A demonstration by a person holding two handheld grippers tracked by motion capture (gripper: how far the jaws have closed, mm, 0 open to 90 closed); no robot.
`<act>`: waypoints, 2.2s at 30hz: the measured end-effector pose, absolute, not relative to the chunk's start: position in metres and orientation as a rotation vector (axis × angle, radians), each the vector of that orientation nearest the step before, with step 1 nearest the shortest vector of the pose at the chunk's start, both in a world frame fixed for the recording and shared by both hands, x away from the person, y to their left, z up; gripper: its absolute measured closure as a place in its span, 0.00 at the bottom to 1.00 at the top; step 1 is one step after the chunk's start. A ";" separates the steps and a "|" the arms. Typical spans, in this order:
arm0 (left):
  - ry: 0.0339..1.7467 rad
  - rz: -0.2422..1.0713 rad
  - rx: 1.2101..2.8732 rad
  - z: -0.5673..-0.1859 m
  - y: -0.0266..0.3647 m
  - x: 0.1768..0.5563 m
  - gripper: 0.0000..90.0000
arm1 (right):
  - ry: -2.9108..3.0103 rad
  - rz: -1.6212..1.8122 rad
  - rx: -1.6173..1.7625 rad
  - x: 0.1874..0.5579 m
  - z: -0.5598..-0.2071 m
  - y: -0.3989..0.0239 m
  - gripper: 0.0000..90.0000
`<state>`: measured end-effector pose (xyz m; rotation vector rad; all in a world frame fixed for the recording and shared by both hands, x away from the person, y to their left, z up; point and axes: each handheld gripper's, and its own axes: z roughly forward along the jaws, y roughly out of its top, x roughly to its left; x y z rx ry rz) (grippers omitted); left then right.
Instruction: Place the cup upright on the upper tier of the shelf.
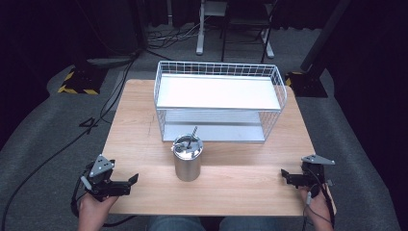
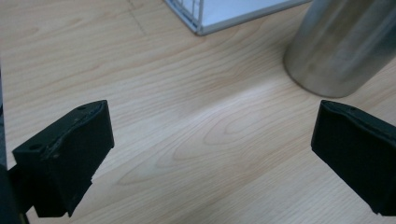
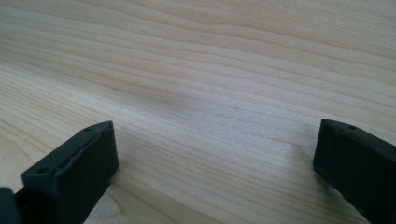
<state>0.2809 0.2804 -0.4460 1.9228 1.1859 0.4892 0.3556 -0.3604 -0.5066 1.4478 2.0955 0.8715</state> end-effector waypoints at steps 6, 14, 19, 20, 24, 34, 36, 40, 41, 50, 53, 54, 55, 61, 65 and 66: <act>1.121 0.437 1.848 -0.435 0.271 0.278 0.00 | 2.096 0.871 1.449 0.356 -0.506 -0.360 0.00; 1.018 0.426 1.830 -0.418 0.248 0.275 0.00 | 2.094 0.870 1.451 0.356 -0.506 -0.360 0.00; 0.955 0.412 1.835 -0.411 0.228 0.278 0.00 | 2.093 0.870 1.452 0.356 -0.507 -0.360 0.00; 0.945 0.408 1.832 -0.410 0.224 0.279 0.00 | 2.093 0.870 1.452 0.356 -0.507 -0.360 0.00; 0.921 0.406 1.829 -0.409 0.214 0.283 0.00 | 2.091 0.869 1.454 0.356 -0.507 -0.360 0.00; 0.839 0.395 1.822 -0.407 0.185 0.296 0.00 | 2.087 0.869 1.457 0.356 -0.507 -0.360 0.00; 0.835 0.393 1.816 -0.408 0.180 0.298 0.00 | 2.088 0.868 1.457 0.356 -0.507 -0.360 0.00; 0.837 0.390 1.807 -0.412 0.172 0.304 0.00 | 2.087 0.868 1.457 0.356 -0.507 -0.360 0.00; 0.831 0.391 1.808 -0.413 0.170 0.306 0.00 | 2.087 0.868 1.457 0.356 -0.507 -0.360 0.00; 0.804 0.395 1.811 -0.420 0.150 0.315 0.00 | 2.087 0.868 1.456 0.356 -0.507 -0.360 0.00; 0.810 0.381 1.808 -0.425 0.145 0.319 0.00 | 2.087 0.868 1.457 0.356 -0.507 -0.360 0.00; 0.810 0.380 1.811 -0.427 0.144 0.320 0.00 | 2.087 0.868 1.457 0.356 -0.507 -0.360 0.00; 0.809 0.381 1.813 -0.428 0.142 0.322 0.00 | 2.087 0.868 1.457 0.356 -0.507 -0.360 0.00; 0.814 0.403 1.806 -0.435 0.135 0.328 0.00 | 2.087 0.868 1.456 0.356 -0.507 -0.360 0.00; 0.802 0.438 1.812 -0.438 0.130 0.332 0.00 | 2.087 0.868 1.457 0.356 -0.507 -0.360 0.00; 0.801 0.440 1.809 -0.439 0.129 0.333 0.00 | 2.087 0.869 1.457 0.356 -0.507 -0.360 0.00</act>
